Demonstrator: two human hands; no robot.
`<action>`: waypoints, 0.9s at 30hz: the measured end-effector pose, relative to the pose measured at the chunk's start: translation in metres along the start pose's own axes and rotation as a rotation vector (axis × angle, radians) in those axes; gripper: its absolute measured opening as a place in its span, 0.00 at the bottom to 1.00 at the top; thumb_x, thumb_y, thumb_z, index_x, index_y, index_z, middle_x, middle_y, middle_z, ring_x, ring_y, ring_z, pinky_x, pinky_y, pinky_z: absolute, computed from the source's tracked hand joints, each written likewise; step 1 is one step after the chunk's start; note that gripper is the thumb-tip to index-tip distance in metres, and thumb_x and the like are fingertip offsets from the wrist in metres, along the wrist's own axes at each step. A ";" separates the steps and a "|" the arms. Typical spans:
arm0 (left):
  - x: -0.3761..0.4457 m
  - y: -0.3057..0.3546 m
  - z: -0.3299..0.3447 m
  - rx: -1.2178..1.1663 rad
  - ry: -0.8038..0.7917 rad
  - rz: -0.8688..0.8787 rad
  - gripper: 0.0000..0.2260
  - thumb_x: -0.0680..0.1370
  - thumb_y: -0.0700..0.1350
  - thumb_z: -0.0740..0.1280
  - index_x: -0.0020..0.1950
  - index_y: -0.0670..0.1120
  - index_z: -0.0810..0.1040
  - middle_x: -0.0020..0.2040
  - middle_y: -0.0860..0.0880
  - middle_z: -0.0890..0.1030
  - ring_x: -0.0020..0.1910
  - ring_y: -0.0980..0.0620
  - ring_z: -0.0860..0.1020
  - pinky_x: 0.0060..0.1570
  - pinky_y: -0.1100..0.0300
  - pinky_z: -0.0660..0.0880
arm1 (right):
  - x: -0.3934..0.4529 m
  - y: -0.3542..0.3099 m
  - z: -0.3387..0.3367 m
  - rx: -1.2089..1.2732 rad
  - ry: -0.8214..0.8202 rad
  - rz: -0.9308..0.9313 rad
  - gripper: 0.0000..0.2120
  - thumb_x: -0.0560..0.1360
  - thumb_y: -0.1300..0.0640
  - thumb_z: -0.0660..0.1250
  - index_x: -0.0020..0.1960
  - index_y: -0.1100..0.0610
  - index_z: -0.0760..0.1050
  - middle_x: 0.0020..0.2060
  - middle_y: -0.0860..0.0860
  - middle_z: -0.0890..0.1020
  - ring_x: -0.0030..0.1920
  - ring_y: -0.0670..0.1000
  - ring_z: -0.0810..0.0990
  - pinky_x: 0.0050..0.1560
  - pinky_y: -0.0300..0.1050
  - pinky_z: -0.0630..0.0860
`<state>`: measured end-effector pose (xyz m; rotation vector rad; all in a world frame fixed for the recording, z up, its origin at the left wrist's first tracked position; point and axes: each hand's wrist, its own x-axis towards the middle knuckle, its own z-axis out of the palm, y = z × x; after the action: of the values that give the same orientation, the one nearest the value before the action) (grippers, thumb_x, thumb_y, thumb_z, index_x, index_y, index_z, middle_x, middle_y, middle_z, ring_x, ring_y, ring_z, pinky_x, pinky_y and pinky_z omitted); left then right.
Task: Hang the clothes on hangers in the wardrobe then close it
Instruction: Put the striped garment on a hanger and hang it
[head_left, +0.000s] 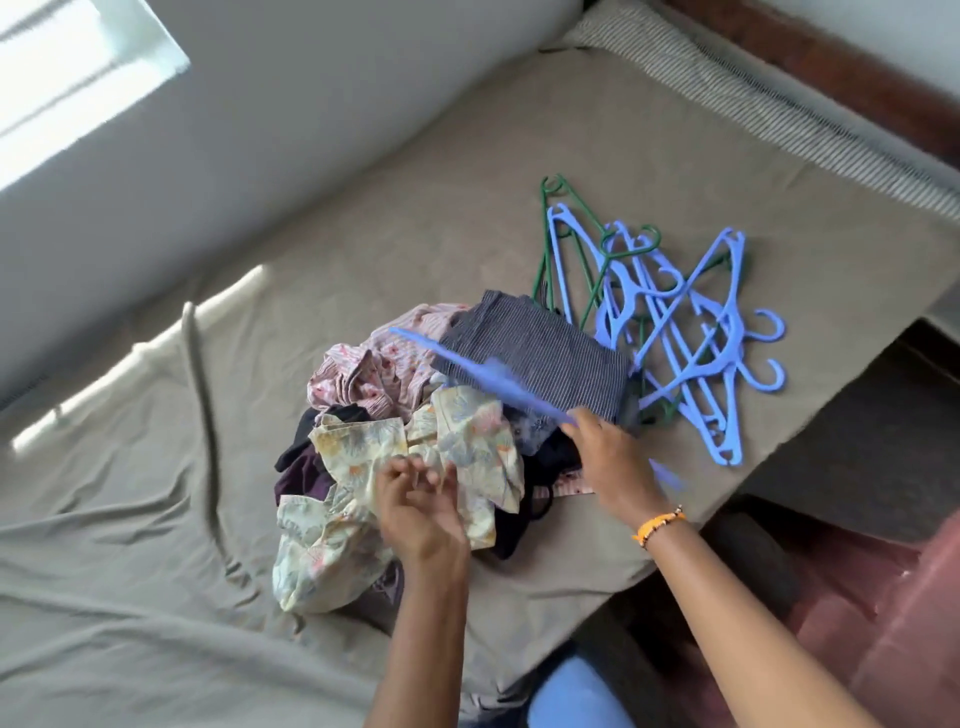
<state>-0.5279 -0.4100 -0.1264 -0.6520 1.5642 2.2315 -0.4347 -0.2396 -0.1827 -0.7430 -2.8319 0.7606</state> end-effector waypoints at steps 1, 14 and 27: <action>-0.002 0.006 0.003 -0.040 -0.022 0.001 0.13 0.75 0.30 0.51 0.38 0.45 0.67 0.35 0.49 0.70 0.26 0.56 0.69 0.37 0.61 0.75 | 0.000 -0.005 -0.009 0.050 0.059 0.060 0.12 0.80 0.55 0.57 0.46 0.63 0.72 0.32 0.58 0.77 0.32 0.63 0.77 0.27 0.48 0.66; -0.065 0.028 0.050 0.971 -0.774 0.458 0.41 0.69 0.35 0.70 0.76 0.46 0.53 0.74 0.47 0.60 0.74 0.51 0.59 0.66 0.70 0.53 | 0.001 -0.115 -0.198 0.475 0.453 0.255 0.13 0.81 0.60 0.56 0.42 0.60 0.75 0.27 0.48 0.71 0.26 0.42 0.71 0.31 0.39 0.63; -0.144 0.105 0.036 0.761 -0.921 1.108 0.33 0.64 0.34 0.65 0.69 0.47 0.70 0.51 0.48 0.75 0.48 0.48 0.74 0.51 0.52 0.74 | -0.099 -0.215 -0.266 0.979 0.490 0.288 0.14 0.82 0.60 0.53 0.40 0.59 0.72 0.28 0.51 0.65 0.18 0.40 0.58 0.20 0.31 0.57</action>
<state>-0.4676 -0.4137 0.0455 1.5248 2.1187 1.6310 -0.3791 -0.3328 0.1566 -0.9490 -1.6234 1.5477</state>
